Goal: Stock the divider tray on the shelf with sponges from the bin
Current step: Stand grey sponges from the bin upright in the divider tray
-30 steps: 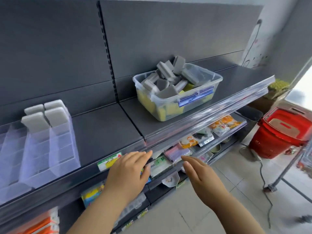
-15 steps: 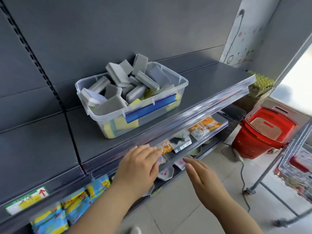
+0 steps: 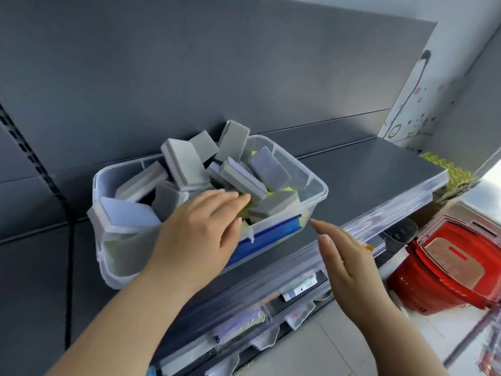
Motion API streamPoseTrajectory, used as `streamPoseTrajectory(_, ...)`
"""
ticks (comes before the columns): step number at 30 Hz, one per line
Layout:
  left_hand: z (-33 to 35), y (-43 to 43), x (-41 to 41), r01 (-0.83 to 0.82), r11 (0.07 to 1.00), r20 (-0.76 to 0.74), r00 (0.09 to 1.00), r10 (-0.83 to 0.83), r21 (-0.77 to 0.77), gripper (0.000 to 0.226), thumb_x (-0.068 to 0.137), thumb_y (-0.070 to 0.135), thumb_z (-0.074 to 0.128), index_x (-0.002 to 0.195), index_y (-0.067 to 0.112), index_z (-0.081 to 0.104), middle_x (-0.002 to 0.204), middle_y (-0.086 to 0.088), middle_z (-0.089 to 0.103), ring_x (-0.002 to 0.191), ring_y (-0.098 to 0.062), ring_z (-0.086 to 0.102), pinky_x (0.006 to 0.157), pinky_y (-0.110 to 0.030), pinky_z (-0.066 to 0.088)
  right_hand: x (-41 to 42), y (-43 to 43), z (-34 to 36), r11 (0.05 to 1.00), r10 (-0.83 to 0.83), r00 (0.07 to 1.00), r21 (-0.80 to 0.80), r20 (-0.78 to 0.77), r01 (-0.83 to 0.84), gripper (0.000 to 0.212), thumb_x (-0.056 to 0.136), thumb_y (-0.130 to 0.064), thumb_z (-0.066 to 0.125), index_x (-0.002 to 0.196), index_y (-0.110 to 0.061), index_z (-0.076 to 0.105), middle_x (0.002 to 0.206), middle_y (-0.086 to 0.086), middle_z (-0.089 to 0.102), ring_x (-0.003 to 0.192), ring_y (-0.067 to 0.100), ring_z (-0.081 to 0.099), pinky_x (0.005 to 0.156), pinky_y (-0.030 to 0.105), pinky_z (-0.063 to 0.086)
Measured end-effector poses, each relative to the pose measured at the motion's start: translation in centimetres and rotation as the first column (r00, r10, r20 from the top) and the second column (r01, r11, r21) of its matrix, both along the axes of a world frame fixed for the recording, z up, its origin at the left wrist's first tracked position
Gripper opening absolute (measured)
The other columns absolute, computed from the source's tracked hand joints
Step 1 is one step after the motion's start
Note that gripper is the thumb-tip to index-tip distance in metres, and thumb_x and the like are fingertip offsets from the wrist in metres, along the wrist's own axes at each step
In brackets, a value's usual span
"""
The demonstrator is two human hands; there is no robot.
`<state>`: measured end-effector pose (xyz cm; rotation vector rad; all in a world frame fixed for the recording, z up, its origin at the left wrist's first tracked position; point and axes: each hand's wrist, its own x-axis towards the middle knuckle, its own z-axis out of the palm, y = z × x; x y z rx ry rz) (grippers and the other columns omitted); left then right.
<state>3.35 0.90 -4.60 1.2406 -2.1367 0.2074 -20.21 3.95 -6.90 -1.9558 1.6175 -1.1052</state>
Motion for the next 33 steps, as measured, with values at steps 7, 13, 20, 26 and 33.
streamPoseTrajectory(7, -0.6, -4.7, -0.1, -0.072, 0.997, 0.026, 0.997, 0.071, 0.029, 0.038, 0.089, 0.023, 0.044, 0.120, 0.012, 0.062, 0.113, -0.003, 0.066, 0.105, -0.016, 0.060, 0.089, -0.029, 0.049, -0.3, -7.1, 0.8, 0.990, 0.103, 0.992, -0.101, 0.077, -0.095, 0.035, 0.090, -0.055, 0.032, 0.115, -0.041, 0.052, 0.116, -0.021, 0.058, 0.110, -0.010, 0.049, 0.090, 0.003, 0.035)
streamPoseTrajectory(13, -0.3, -6.0, -1.2, -0.323, 0.942, 0.029, 0.946, 0.322, 0.087, 0.040, 0.089, 0.027, 0.041, 0.120, 0.015, 0.063, 0.114, 0.002, 0.065, 0.105, -0.012, 0.059, 0.087, -0.022, 0.043, 0.7, -15.6, 3.1, 0.928, 0.373, 0.925, -0.024, 0.071, -0.372, 0.030, 0.090, -0.039, 0.051, 0.119, -0.031, 0.055, 0.112, -0.022, 0.054, 0.102, -0.011, 0.049, 0.081, -0.002, 0.034)
streamPoseTrajectory(20, -0.3, -5.8, -3.2, -0.556, 0.823, 0.076, 0.831, 0.551, 0.120, 0.041, 0.088, 0.031, 0.038, 0.118, 0.019, 0.064, 0.112, 0.005, 0.065, 0.103, -0.009, 0.057, 0.081, -0.021, 0.044, 5.9, -22.4, 3.3, 0.755, 0.628, 0.646, 0.137, -0.434, -0.642, 0.066, 0.084, -0.051, 0.057, 0.141, -0.031, 0.029, 0.142, -0.006, 0.036, 0.127, 0.016, 0.038, 0.097, 0.028, 0.037)
streamPoseTrajectory(26, -0.8, -5.2, -5.7, -0.675, 0.727, 0.070, 0.737, 0.672, 0.123, 0.041, 0.088, 0.032, 0.037, 0.118, 0.021, 0.064, 0.111, 0.008, 0.064, 0.102, -0.004, 0.050, 0.079, -0.022, 0.045, 5.5, -23.4, 2.7, 0.745, 0.635, 0.640, 0.123, -0.433, -0.655, 0.056, 0.079, -0.031, 0.060, 0.129, -0.028, 0.034, 0.123, -0.002, 0.049, 0.099, 0.023, 0.053, 0.073, 0.032, 0.047)
streamPoseTrajectory(33, -0.4, -6.2, -6.4, -0.728, 0.685, 0.099, 0.684, 0.723, 0.029, 0.035, 0.086, 0.026, 0.045, 0.113, 0.021, 0.066, 0.108, 0.007, 0.066, 0.096, -0.014, 0.060, 0.070, -0.028, 0.050, -0.9, -25.0, 3.6, 0.782, 0.540, 0.787, 0.170, 0.298, -0.600, 0.039, 0.076, -0.018, 0.071, 0.103, -0.033, 0.046, 0.094, -0.014, 0.058, 0.085, 0.004, 0.056, 0.070, 0.021, 0.046)
